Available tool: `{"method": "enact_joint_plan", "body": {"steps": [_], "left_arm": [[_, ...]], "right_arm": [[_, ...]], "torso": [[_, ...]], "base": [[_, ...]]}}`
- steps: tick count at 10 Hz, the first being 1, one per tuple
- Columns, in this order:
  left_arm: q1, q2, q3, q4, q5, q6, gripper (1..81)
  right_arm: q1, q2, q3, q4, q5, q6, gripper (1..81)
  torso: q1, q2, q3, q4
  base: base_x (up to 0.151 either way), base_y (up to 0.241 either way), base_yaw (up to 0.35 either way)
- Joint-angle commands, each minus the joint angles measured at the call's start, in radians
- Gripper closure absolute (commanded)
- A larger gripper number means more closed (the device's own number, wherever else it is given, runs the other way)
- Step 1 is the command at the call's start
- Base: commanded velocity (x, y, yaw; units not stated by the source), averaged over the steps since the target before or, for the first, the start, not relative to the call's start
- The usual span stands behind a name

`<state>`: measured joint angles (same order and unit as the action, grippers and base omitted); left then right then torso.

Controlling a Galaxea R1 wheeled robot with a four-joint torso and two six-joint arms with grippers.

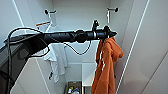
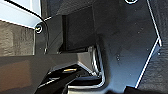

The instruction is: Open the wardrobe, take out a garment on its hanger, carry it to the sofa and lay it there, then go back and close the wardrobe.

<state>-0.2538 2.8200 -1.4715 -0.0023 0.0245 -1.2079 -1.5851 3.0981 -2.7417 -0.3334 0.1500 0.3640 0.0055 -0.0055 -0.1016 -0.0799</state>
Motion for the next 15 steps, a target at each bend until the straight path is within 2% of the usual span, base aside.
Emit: {"method": "enact_joint_plan", "body": {"steps": [1,15], "left_arm": [[-0.186,-0.003,0.008,0.028,-0.087,0.011,81.1],[-0.064,-0.071,0.118,0.071,-0.112,0.013,81.1]], "right_arm": [[0.023,0.009,0.010,-0.001,-0.049,-0.004,1.0],[0.024,0.007,0.010,0.001,-0.047,-0.002,1.0]], "torso": [[0.000,0.000,0.000,0.000],[-0.001,0.000,0.000,0.000]], "base": [[-0.116,0.000,0.000],[-0.116,0.000,0.000]]}}
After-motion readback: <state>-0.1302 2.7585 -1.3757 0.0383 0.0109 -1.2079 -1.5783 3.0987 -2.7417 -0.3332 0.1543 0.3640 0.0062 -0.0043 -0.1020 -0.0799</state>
